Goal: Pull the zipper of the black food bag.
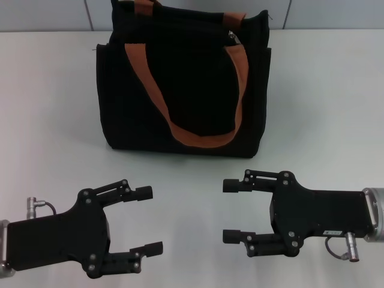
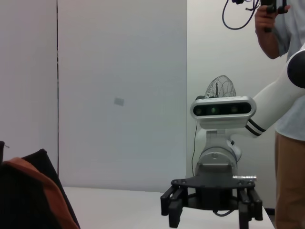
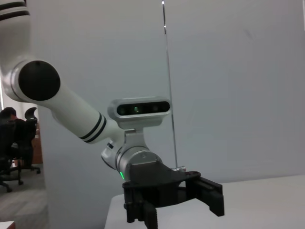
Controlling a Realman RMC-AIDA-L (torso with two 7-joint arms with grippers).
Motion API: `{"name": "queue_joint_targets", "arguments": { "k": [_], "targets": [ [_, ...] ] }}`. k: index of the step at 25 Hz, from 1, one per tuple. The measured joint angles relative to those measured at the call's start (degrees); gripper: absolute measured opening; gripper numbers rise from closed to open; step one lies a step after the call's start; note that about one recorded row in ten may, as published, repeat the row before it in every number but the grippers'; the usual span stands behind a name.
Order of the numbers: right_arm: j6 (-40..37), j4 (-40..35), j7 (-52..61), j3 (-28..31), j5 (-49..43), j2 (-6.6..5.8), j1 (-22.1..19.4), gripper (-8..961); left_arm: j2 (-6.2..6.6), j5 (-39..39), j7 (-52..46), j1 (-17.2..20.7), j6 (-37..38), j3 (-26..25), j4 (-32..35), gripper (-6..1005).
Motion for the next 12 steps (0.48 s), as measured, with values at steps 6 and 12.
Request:
{"name": "queue_joint_targets", "arguments": {
  "k": [6,12],
  "targets": [
    [1.40,0.66,-0.71,0.14,0.16,0.10,0.13,743,0.03,0.03,0.02,-0.15,-0.30,-0.03,-0.33,805],
    [1.40,0.80,-0.76,0.20,0.47,0.19,0.35,742,0.00,0.08,0.02,-0.25,-1.50,0.00,-0.36,805]
  ]
}}
